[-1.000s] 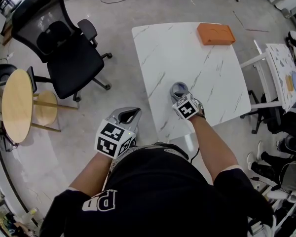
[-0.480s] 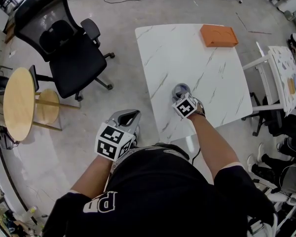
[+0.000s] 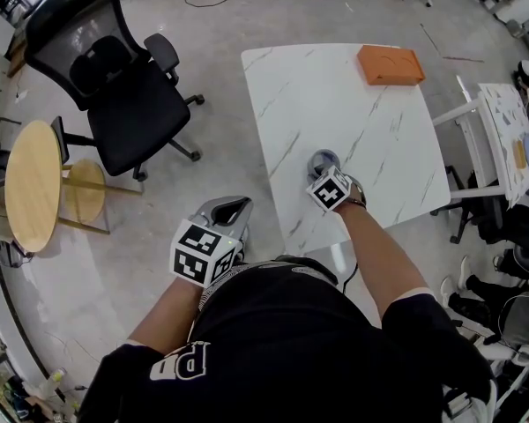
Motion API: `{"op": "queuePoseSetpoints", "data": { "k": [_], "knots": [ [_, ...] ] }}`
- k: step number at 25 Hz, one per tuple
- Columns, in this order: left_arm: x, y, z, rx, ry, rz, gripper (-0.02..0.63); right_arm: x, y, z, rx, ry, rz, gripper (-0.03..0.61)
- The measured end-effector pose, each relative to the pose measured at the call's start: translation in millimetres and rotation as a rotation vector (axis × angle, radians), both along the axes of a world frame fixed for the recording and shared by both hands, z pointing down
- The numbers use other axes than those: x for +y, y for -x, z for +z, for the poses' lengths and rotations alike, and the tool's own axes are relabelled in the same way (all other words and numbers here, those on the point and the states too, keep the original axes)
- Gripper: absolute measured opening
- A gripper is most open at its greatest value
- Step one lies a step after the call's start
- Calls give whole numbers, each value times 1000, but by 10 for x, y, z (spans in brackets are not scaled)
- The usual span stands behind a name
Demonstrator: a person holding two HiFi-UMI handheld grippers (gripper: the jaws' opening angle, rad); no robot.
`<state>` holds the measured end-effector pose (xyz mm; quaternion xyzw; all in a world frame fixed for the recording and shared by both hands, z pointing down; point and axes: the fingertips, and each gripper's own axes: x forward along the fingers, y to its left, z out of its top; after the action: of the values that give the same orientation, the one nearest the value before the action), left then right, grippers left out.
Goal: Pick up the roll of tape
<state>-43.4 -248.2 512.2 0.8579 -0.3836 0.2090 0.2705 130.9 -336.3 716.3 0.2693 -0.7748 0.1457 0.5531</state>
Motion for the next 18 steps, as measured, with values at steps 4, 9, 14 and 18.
{"op": "queuePoseSetpoints", "data": {
  "k": [4,9,14,18],
  "knots": [
    [3,10,-2,14,6,-3,60,-5,12,-4,-1,-8,-2,60],
    [-12,27,-13,13,-5,-5,59,-10,8,7,-5,-4,19,58],
    [-10,19,-41,16,-10,12,59,-5,14,-35,-19,26,66,55],
    [-35,-15,-38,18,-10,25,60,40,20,-106,-47,22,92,48]
  ]
}}
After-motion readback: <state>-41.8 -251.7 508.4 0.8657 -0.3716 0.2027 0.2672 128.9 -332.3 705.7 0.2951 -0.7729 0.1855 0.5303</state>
